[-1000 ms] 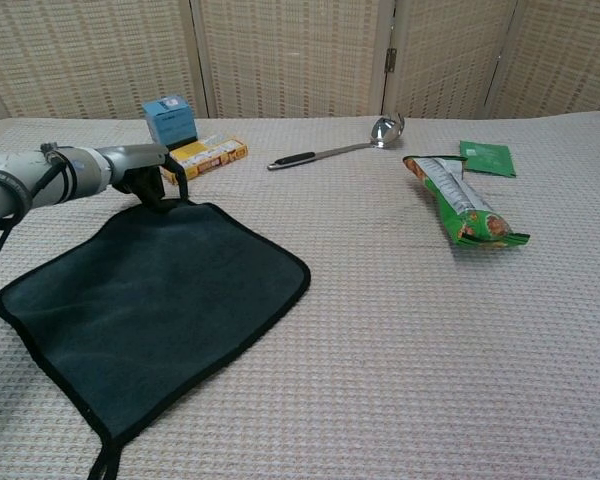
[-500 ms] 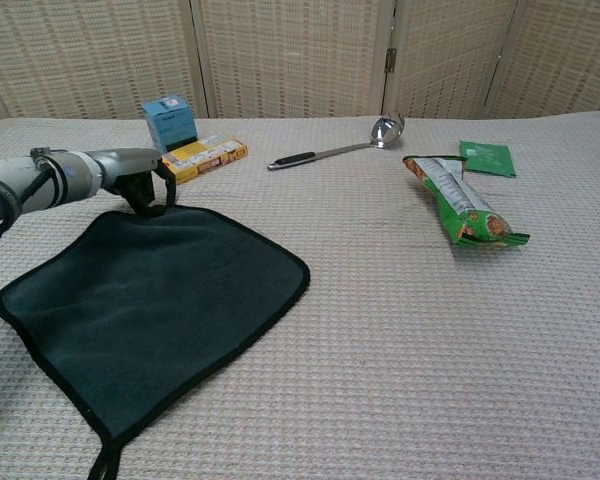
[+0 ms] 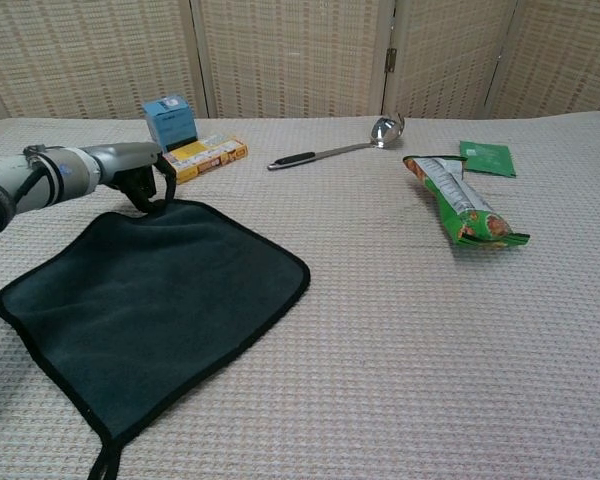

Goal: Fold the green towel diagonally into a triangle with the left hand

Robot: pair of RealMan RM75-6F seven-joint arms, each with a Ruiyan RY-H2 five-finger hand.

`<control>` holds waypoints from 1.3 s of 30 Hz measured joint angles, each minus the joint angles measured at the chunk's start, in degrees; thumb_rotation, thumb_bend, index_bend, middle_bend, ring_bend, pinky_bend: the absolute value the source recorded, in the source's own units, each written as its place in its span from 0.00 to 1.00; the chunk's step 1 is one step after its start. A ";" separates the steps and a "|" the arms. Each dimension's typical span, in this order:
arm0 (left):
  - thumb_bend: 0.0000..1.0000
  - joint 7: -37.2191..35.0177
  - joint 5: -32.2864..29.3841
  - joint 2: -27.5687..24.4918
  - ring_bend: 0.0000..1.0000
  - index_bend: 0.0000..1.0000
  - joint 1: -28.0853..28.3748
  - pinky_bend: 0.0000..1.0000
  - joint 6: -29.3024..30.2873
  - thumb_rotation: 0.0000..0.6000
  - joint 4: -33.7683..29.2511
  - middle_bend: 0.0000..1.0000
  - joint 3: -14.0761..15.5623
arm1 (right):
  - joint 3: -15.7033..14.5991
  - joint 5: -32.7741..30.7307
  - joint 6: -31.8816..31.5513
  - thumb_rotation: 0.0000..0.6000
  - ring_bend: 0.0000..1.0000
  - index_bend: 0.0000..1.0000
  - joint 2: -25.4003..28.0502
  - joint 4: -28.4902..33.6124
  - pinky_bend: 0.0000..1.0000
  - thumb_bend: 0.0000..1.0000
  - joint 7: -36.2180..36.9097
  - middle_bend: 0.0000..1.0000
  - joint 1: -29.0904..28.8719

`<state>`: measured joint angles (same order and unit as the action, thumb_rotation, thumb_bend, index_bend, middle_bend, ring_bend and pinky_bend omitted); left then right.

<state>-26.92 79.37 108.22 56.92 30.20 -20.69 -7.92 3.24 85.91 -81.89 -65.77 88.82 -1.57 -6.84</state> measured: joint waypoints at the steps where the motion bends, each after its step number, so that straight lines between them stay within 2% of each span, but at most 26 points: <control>1: 0.54 0.13 -0.15 -0.33 1.00 0.81 -0.07 1.00 0.50 1.00 -0.61 1.00 -0.20 | -0.06 0.10 0.01 1.00 0.00 0.00 0.03 0.04 0.00 0.29 0.09 0.00 0.00; 6: 0.54 1.42 -0.69 -2.30 1.00 0.81 -0.75 1.00 3.53 1.00 -4.30 1.00 -1.01 | -0.31 0.74 -0.25 1.00 0.00 0.00 0.18 0.21 0.00 0.29 0.34 0.00 0.08; 12: 0.54 9.36 -2.29 -6.20 1.00 0.81 -3.62 1.00 13.11 1.00 -13.88 1.00 -2.95 | -1.02 2.65 -1.18 1.00 0.00 0.00 0.52 0.73 0.00 0.29 0.84 0.00 0.33; 18: 0.54 23.93 -4.50 -11.93 1.00 0.81 -9.14 1.00 25.38 1.00 -31.64 1.00 -4.59 | -1.84 4.90 -2.60 1.00 0.00 0.00 1.22 1.21 0.00 0.29 1.99 0.00 0.79; 23: 0.54 35.94 -5.67 -17.79 1.00 0.81 -15.80 1.00 36.35 1.00 -51.28 1.00 -4.29 | -2.60 6.87 -3.64 1.00 0.00 0.00 1.67 1.45 0.00 0.28 2.75 0.00 1.11; 26: 0.54 42.51 -5.31 -20.63 1.00 0.81 -21.00 1.00 44.10 1.00 -61.64 1.00 -2.58 | -3.07 8.27 -4.46 1.00 0.00 0.00 1.84 1.61 0.00 0.28 3.05 0.00 1.31; 30: 0.54 49.29 -2.62 -21.94 1.00 0.81 -28.23 1.00 53.23 1.00 -68.80 1.00 1.90 | -3.63 9.84 -5.38 1.00 0.00 0.00 1.98 1.79 0.00 0.29 3.29 0.00 1.55; 34: 0.54 52.27 1.54 -19.59 1.00 0.81 -32.65 1.00 57.10 1.00 -69.26 1.00 6.86 | -4.20 11.28 -6.35 1.00 0.00 0.00 2.17 1.87 0.00 0.29 3.70 0.00 1.83; 39: 0.54 52.64 2.63 -14.87 1.00 0.81 -35.54 1.00 57.25 1.00 -65.87 1.00 9.82 | -4.52 11.93 -7.08 1.00 0.00 0.00 2.56 1.78 0.00 0.28 4.51 0.00 2.13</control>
<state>25.72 82.01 93.35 21.38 87.45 -86.56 1.89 -1.28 97.84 -88.97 -63.21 90.60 2.95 -4.71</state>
